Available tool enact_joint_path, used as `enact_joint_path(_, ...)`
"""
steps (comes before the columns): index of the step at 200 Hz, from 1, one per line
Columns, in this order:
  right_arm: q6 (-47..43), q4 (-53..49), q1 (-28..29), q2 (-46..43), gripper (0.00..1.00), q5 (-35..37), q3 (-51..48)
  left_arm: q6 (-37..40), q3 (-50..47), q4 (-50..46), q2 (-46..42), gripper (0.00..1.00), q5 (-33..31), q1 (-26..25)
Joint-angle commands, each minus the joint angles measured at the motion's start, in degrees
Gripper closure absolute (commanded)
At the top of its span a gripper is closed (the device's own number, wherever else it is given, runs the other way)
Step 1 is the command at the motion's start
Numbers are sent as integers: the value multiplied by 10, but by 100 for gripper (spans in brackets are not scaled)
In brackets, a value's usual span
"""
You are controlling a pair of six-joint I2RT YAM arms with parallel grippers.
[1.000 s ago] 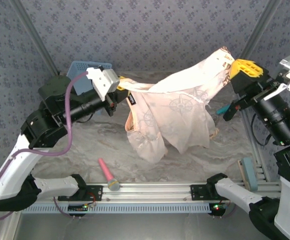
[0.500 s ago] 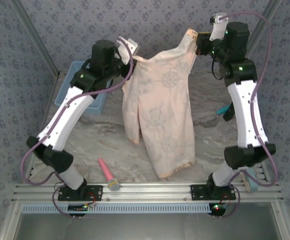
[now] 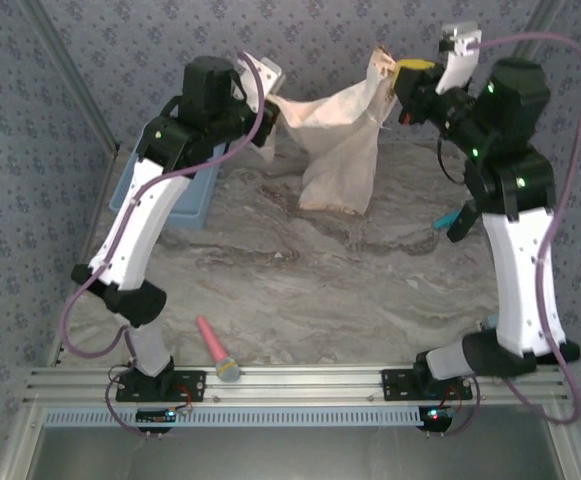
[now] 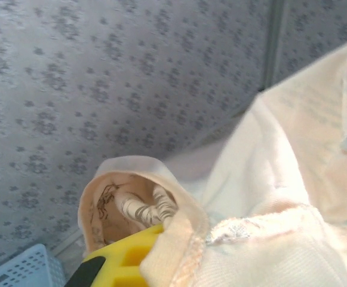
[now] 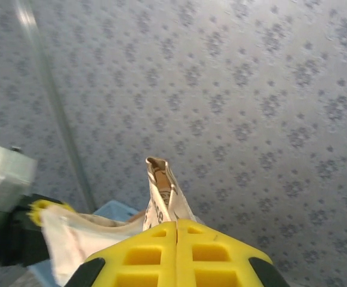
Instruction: Fold the inside-out t-shirt
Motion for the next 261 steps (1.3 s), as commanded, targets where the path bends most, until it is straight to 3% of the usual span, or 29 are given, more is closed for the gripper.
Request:
enact_joint_path(1,-9,11,35,-69,100,16,-44,23,-73,27,-103,100,-30,-37)
enact_joint_path(41,14,3,79,-117,100,30,-52,10,-149,49,-205,100,-16,-66)
enact_joint_path(87,14,-12,67,-60,100,80,-20,32,-140,31,-188,100,-31,-64)
enact_joint_path(132,5,27,-2,69,100,44,-48,-33,-185,47,-113,100,36,40)
enact_joint_path(165,-1,58,-32,258,100,36,-11,-52,-279,121,-48,100,90,112)
enact_joint_path(172,8,52,-37,309,100,38,21,-55,-280,130,-19,87,96,129)
enact_joint_path(178,13,39,-42,354,88,40,57,-59,-275,135,9,70,99,141)
enact_joint_path(184,16,17,-45,399,85,43,104,-65,-263,135,39,54,101,152)
enact_joint_path(198,46,-47,-55,492,80,53,204,-81,-216,116,103,34,110,171)
enact_joint_path(212,95,-102,-68,549,60,64,265,-91,-155,76,154,30,116,180)
enact_joint_path(228,117,-128,-76,551,54,68,248,-98,-107,33,182,27,119,180)
enact_joint_path(261,100,-41,-54,378,52,96,-59,-146,-194,35,131,25,122,168)
